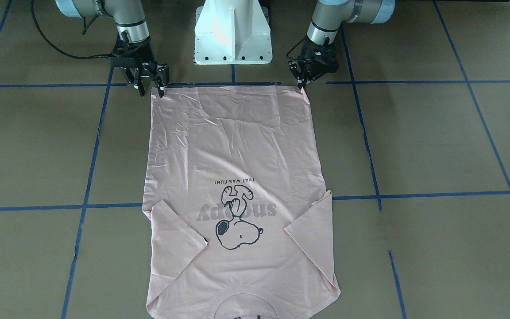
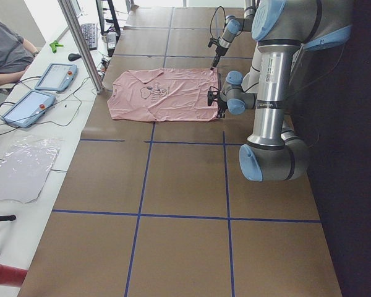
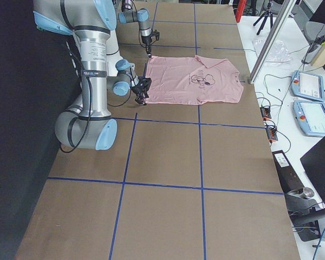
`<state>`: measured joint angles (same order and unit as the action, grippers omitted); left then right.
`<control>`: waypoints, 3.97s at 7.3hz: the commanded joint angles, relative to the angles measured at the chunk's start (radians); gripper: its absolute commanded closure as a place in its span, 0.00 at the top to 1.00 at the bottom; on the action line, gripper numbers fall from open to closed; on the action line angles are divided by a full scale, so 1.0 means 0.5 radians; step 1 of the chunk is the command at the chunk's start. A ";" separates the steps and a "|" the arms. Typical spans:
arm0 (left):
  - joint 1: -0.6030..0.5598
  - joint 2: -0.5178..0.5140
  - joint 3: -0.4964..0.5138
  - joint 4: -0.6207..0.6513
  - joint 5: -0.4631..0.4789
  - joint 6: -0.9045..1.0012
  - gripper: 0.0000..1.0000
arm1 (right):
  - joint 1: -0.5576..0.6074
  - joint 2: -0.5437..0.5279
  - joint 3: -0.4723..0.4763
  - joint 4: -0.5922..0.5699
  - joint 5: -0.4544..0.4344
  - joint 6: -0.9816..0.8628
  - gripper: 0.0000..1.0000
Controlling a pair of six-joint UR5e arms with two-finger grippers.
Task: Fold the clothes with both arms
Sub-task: 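Close both grippers on the hem corners, then lift the hem with both grippers and fold it over onto the collar, then open both grippers at the collar and raise them off the shirt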
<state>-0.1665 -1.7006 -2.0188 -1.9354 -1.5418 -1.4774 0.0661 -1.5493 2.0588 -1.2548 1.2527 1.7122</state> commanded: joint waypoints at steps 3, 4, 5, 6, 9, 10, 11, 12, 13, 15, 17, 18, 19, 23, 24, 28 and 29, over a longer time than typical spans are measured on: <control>-0.004 -0.001 0.000 0.002 0.000 0.003 0.00 | -0.052 0.006 0.000 0.000 -0.002 0.076 0.13; -0.004 -0.001 -0.003 0.002 0.000 0.003 0.00 | -0.052 0.006 0.000 0.000 -0.008 0.076 0.00; -0.007 -0.001 -0.003 0.002 0.000 0.003 0.00 | -0.052 0.003 0.003 -0.003 -0.029 0.076 0.00; -0.011 -0.001 -0.003 0.002 0.000 0.003 0.00 | -0.052 0.003 0.018 -0.003 -0.033 0.073 0.00; -0.035 0.002 -0.225 0.139 -0.027 0.125 0.00 | -0.031 -0.018 0.296 -0.149 -0.008 0.052 0.00; -0.035 -0.007 -0.461 0.411 -0.088 0.220 0.00 | -0.040 -0.003 0.537 -0.436 0.019 0.042 0.00; -0.105 -0.071 -0.676 0.677 -0.256 0.224 0.00 | -0.037 0.000 0.810 -0.676 0.077 0.021 0.00; -0.206 -0.214 -0.884 1.005 -0.406 0.227 0.00 | 0.024 0.021 1.031 -0.875 0.184 -0.003 0.00; -0.365 -0.453 -0.999 1.324 -0.535 0.252 0.00 | 0.140 0.170 1.143 -1.069 0.358 -0.022 0.00; -0.465 -0.618 -0.909 1.441 -0.601 0.484 0.00 | 0.251 0.569 1.117 -1.468 0.467 -0.174 0.00; -0.669 -0.642 -0.582 1.316 -0.604 0.675 0.00 | 0.504 0.864 0.638 -1.488 0.452 -0.334 0.00; -0.755 -0.658 -0.343 1.115 -0.595 0.691 0.00 | 0.624 0.962 0.446 -1.482 0.446 -0.505 0.00; -0.820 -0.676 -0.146 0.931 -0.540 0.694 0.00 | 0.747 0.966 0.308 -1.342 0.449 -0.580 0.00; -1.173 -0.909 0.330 0.760 -0.534 0.994 0.00 | 1.137 1.006 -0.217 -0.801 0.495 -0.783 0.00; -1.231 -0.955 0.480 0.672 -0.534 1.028 0.00 | 1.190 1.113 -0.403 -0.740 0.501 -0.810 0.00; -1.339 -1.194 1.365 0.035 -0.531 1.102 0.00 | 1.361 1.505 -1.485 -0.103 0.565 -0.862 0.00; -1.372 -1.234 1.566 -0.116 -0.512 1.105 0.00 | 1.420 1.561 -1.707 0.048 0.605 -0.911 0.00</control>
<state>-0.8340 -2.2841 -1.3843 -1.8855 -1.8050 -0.9277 0.7416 -0.8202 1.3725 -1.3373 1.5312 1.2801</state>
